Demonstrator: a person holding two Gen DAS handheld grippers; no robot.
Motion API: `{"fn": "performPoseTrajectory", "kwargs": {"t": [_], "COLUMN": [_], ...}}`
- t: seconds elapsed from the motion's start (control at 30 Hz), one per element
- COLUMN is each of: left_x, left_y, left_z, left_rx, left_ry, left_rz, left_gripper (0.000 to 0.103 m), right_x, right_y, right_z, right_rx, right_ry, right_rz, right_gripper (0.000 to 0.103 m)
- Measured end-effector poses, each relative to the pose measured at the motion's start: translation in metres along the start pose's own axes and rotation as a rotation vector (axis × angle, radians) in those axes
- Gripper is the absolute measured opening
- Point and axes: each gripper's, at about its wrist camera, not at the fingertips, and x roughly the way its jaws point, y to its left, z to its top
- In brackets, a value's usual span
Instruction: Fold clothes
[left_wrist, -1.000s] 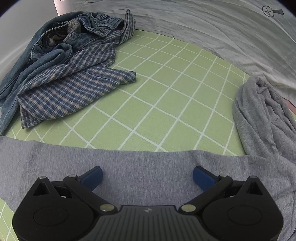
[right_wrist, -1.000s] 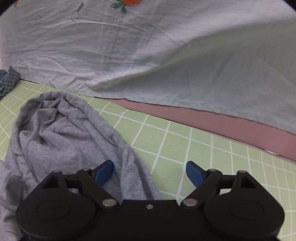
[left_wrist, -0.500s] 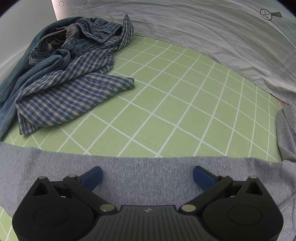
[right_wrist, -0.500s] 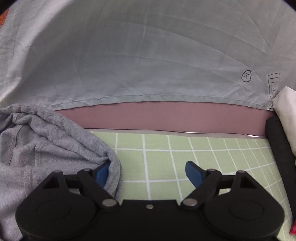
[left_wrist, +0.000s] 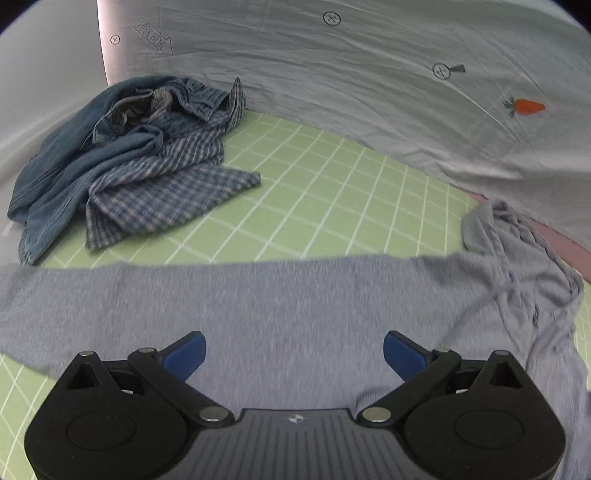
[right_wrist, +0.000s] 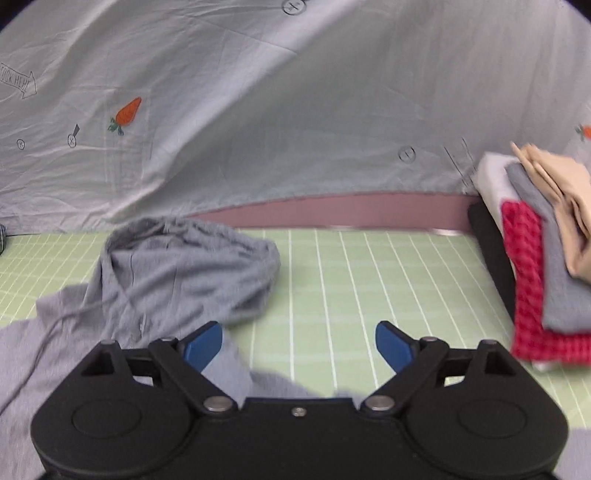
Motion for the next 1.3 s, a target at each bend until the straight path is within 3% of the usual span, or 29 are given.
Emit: {"fn": "performPoseTrajectory", "kwargs": {"t": [0.17, 0.33, 0.57, 0.73, 0.83, 0.87, 0.9, 0.93, 0.97, 1.03, 1.17, 1.3], "left_x": [-0.019, -0.028, -0.041, -0.051, -0.055, -0.057, -0.057, -0.057, -0.058, -0.067, -0.081, -0.071], "left_y": [0.017, 0.033, 0.033, 0.027, 0.025, 0.024, 0.024, 0.026, 0.028, 0.032, 0.043, 0.035], "left_z": [-0.069, -0.110, -0.133, -0.147, -0.153, -0.155, -0.155, -0.155, -0.154, -0.151, -0.147, -0.151], "left_rx": [0.007, -0.012, 0.051, 0.116, 0.141, 0.155, 0.160, 0.144, 0.117, 0.085, 0.028, 0.118], "left_ry": [0.121, 0.207, 0.249, 0.269, 0.264, 0.257, 0.258, 0.266, 0.271, 0.268, 0.238, 0.246], "left_rz": [-0.039, -0.082, -0.132, -0.168, -0.173, -0.163, -0.169, -0.193, -0.216, -0.250, -0.269, -0.163], "left_gripper": [0.090, 0.081, 0.069, 0.060, 0.049, 0.038, 0.025, 0.018, 0.012, 0.011, 0.012, 0.025], "right_x": [-0.048, -0.097, -0.129, -0.144, -0.148, -0.150, -0.152, -0.153, -0.155, -0.160, -0.183, -0.172], "right_y": [-0.008, -0.017, -0.007, -0.002, -0.003, -0.002, -0.001, 0.000, 0.000, 0.000, -0.015, -0.009], "right_z": [-0.068, -0.137, -0.175, -0.189, -0.197, -0.197, -0.198, -0.199, -0.199, -0.198, -0.189, -0.192], "right_rx": [0.041, 0.082, 0.102, 0.122, 0.148, 0.152, 0.156, 0.159, 0.166, 0.188, 0.300, 0.215], "right_ry": [0.106, 0.213, 0.267, 0.296, 0.318, 0.319, 0.319, 0.319, 0.320, 0.323, 0.276, 0.331], "right_rz": [-0.006, -0.013, 0.004, 0.010, 0.023, 0.029, 0.035, 0.041, 0.061, 0.079, 0.140, 0.069], "right_gripper": [0.090, 0.085, 0.071, 0.069, 0.070, 0.069, 0.066, 0.049, 0.025, 0.009, 0.008, 0.010]}}
